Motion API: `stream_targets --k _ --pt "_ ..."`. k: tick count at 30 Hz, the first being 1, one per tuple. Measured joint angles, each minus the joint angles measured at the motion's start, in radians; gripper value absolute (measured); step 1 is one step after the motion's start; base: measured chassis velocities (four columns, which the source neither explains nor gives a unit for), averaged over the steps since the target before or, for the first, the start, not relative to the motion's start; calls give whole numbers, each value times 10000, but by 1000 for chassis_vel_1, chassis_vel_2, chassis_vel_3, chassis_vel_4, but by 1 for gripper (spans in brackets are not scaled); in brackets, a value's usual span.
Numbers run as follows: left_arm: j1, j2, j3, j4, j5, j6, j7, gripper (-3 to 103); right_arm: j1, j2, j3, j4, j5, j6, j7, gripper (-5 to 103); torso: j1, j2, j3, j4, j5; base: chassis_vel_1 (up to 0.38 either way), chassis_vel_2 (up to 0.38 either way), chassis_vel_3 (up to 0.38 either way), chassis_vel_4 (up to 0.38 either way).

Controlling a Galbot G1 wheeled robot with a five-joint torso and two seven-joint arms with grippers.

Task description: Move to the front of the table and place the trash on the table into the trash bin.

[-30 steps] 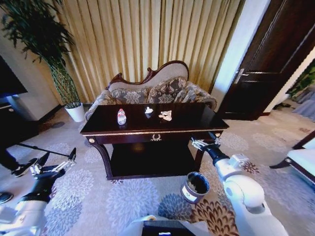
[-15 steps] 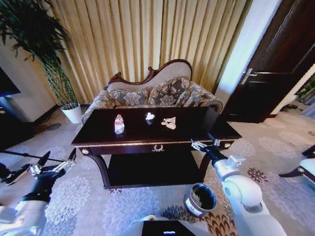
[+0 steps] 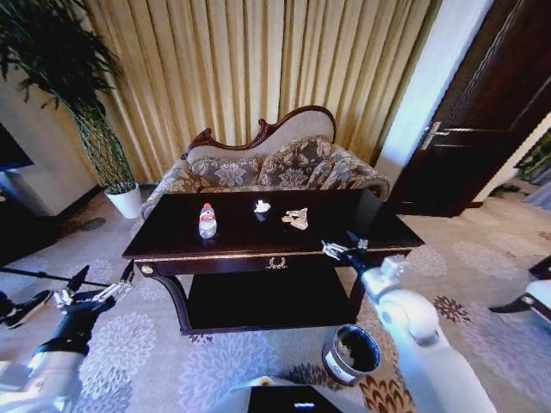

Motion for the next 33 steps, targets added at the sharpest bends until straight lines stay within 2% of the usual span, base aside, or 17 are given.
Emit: stream_targets --k 2,5,7,10,15,25,33 --pt "10 -22 -10 0 4 0 1 100 238 -37 -213 -177 17 -27 40 100 0 0 0 -1 -1 0 0 0 0" --pt "79 -81 -123 0 6 -2 -6 100 1482 -133 -1113 -1115 51 -81 332 100 0 1 0 1 -1 0 0 0 0" --pt "91 -85 -149 0 5 -2 -8 100 1731 -140 -1245 -1301 51 -83 369 100 1 1 0 0 0 0 0 0 0" --pt "168 -157 -295 0 -22 -4 -64 100 3065 -140 -1919 -2328 49 -151 469 100 2 0 0 1 -2 0 0 0 0" --pt "195 -275 -286 0 25 -5 -79 100 4018 -82 -2523 -3346 45 -223 518 100 3 -1 1 0 -2 0 0 0 0" --pt "159 -372 -299 0 152 97 -113 100 5457 184 -3513 -4985 120 -351 947 100 4 0 1 0 -2 0 0 0 0" --pt "143 -461 -295 0 152 109 -117 100 5891 358 -3720 -5629 121 -371 1022 100 4 -1 0 -1 -1 0 0 0 0"
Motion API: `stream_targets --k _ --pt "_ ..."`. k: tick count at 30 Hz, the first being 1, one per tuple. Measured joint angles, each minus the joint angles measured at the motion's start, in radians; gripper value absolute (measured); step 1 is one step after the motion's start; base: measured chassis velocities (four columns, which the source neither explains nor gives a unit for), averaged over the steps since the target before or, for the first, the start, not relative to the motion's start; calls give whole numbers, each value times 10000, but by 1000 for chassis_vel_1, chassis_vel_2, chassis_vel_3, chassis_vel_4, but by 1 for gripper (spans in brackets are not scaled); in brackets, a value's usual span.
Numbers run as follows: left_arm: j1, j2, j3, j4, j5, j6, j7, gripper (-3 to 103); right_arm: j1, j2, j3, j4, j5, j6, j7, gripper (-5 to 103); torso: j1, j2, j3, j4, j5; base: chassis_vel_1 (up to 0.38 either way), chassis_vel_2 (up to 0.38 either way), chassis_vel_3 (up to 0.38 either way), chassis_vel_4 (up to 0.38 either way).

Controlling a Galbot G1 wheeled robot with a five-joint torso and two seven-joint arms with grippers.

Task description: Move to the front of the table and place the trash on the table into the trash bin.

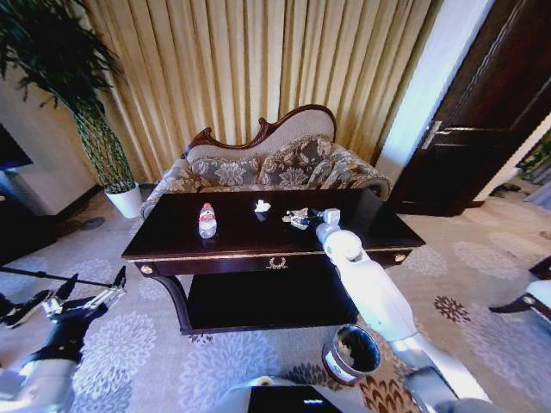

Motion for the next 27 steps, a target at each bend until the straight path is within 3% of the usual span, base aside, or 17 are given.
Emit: stream_targets --k 22,25,27 --pt "-152 100 -14 0 -110 23 -11 100 387 233 -322 -823 -98 0 -27 101 -2 0 -1 0 0 0 0 0 0" --pt "-164 124 48 0 -122 27 -19 100 281 203 -322 -765 -105 33 -29 88 -2 1 -1 0 0 0 0 0 0" --pt "-169 133 55 0 -122 28 -19 100 274 195 -322 -756 -106 39 -30 88 -2 0 -1 0 1 0 0 0 0"
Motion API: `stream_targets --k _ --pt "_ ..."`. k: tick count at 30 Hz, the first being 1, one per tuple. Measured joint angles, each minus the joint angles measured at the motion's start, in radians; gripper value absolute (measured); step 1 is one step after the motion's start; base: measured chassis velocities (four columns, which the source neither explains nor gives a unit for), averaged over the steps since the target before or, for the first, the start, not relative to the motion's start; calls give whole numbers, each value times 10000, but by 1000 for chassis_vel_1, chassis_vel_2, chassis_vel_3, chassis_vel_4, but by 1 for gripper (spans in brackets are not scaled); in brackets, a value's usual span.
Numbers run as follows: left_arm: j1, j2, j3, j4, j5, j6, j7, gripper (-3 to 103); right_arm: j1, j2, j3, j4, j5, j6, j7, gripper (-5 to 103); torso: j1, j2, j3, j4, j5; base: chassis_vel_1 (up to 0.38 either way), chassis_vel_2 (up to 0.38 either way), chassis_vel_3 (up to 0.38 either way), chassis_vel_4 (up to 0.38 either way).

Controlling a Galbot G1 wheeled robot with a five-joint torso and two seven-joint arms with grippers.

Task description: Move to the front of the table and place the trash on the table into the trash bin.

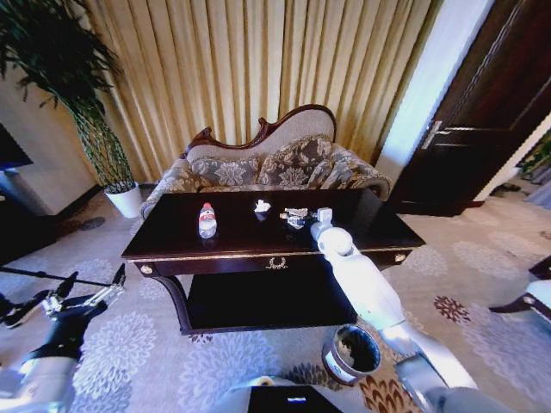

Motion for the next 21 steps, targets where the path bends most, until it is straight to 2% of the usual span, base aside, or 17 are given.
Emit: stream_targets --k 3,5,9,10,12,15,19,21 --pt "-19 28 19 0 0 4 -5 100 -8 -42 16 37 0 29 -3 70 0 0 0 0 -1 0 0 0 0" --pt "-19 30 23 0 0 5 -6 100 -7 -51 20 39 0 29 -3 70 0 0 0 1 -1 0 0 0 0" --pt "-23 27 55 0 6 7 -6 100 -32 -93 56 95 5 40 -6 48 0 0 0 0 -1 0 0 0 0" --pt "-23 27 55 0 6 7 -6 100 -32 -93 56 95 5 40 -6 48 0 0 0 0 -1 0 0 0 0" --pt "-30 29 65 0 10 8 -7 100 -78 -92 80 124 17 56 -6 37 0 0 0 1 -1 0 0 0 0" --pt "-30 32 70 0 10 8 -7 100 -134 -91 103 216 87 58 -6 32 0 0 0 0 -1 0 0 0 0" --pt "-47 66 117 0 13 8 -10 100 -301 -145 275 501 157 58 -2 10 0 0 0 1 -1 0 0 0 0" --pt "-52 81 145 0 17 7 -11 100 -354 -177 341 609 193 59 6 10 0 1 0 1 0 0 0 0 0"
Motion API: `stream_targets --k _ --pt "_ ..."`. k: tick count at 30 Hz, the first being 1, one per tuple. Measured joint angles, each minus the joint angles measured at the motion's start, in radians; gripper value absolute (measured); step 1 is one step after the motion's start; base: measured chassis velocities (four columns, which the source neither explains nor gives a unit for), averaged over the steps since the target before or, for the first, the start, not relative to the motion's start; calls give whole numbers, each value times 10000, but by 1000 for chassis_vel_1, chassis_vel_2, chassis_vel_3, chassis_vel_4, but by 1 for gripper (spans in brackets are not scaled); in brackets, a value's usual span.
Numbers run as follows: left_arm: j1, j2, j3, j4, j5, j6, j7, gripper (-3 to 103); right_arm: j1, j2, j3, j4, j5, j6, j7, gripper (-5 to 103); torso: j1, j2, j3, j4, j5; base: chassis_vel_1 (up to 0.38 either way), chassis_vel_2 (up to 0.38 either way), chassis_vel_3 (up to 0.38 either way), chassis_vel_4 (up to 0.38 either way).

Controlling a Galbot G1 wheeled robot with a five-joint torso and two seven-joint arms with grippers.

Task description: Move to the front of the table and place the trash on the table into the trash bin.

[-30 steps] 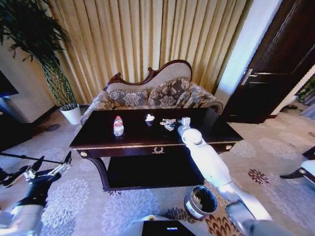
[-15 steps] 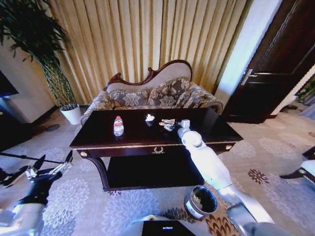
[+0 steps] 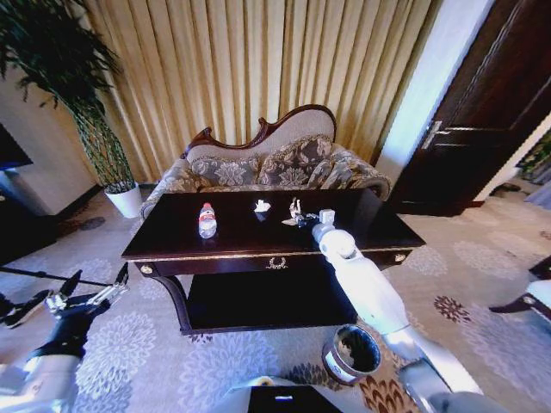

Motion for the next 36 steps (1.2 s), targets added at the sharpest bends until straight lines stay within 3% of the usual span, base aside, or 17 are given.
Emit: stream_targets --k 2,10,16,18,27,36 --pt "-31 34 62 0 20 0 -18 100 -152 -94 175 355 159 11 62 2 1 0 0 1 0 0 0 0 0" --pt "-122 68 283 1 45 20 -285 100 -1359 -751 1192 2358 699 285 251 0 0 0 0 -2 0 0 0 0 0" --pt "-169 135 280 0 12 22 -460 100 -3315 -1325 2572 4545 983 501 290 0 0 1 -1 -1 0 0 0 0 0" --pt "-155 286 369 0 32 23 -662 100 -4483 -1476 3067 5324 1037 1010 301 0 0 1 -1 -3 1 0 0 0 0" --pt "-221 998 366 0 -296 313 -959 100 -7205 -1004 4386 7106 433 1934 -37 0 0 1 -1 -1 -1 0 0 0 0" --pt "-261 1156 462 0 -554 545 -923 100 -9360 -586 5429 7780 -191 2579 -431 0 0 2 -1 -2 -1 0 0 0 0"
